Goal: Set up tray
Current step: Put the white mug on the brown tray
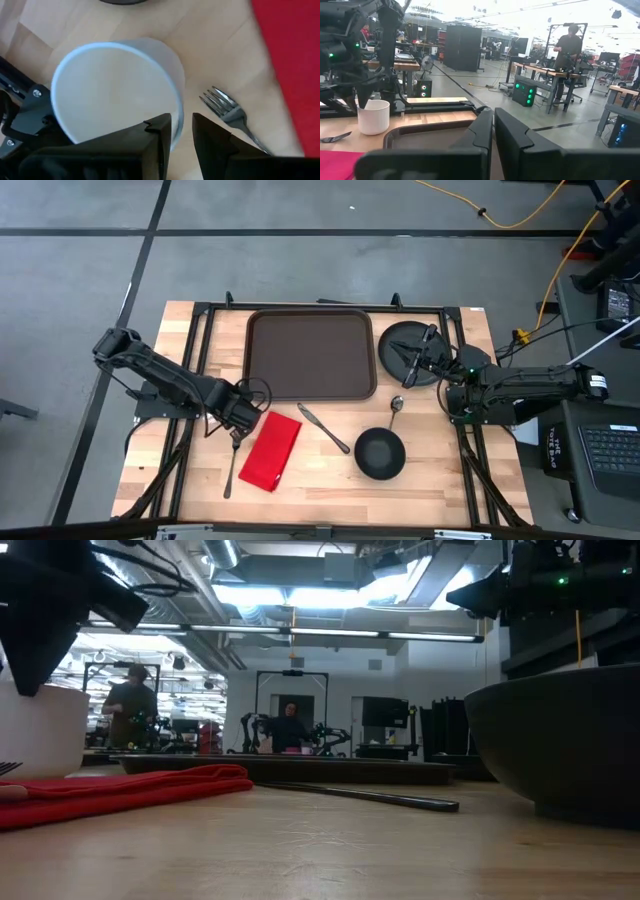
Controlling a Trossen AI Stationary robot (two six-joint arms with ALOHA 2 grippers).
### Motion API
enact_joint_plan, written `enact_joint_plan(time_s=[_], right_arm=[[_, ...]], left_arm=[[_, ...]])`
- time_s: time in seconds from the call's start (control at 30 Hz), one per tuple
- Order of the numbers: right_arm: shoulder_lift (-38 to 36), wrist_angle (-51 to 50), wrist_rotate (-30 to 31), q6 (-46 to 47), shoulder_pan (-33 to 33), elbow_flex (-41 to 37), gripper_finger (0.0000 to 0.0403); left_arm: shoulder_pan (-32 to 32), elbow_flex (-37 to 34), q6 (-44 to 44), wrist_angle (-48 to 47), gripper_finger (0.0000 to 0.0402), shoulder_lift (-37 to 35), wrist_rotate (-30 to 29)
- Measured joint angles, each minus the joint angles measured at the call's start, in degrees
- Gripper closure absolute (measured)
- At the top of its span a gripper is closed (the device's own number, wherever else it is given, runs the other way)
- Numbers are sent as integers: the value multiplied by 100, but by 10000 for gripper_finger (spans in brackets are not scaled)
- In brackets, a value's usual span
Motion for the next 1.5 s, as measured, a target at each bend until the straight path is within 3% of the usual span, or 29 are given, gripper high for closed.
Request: enact_joint_plan(time_s=[0.73,1.0,1.13,1.5], right_arm=[[0,7,0,-9,-2,0,377],[0,7,0,-24,0,0,377],[2,9,0,-22,0,0,377],[2,9,1,-22,1,0,377]], left_arm=[[0,-162,82,260,331,-93,-29],[0,-162,318,246,393,-93,-74],[0,-162,290,180,397,-93,-47],[0,578,459,-486,399,-228,-602]])
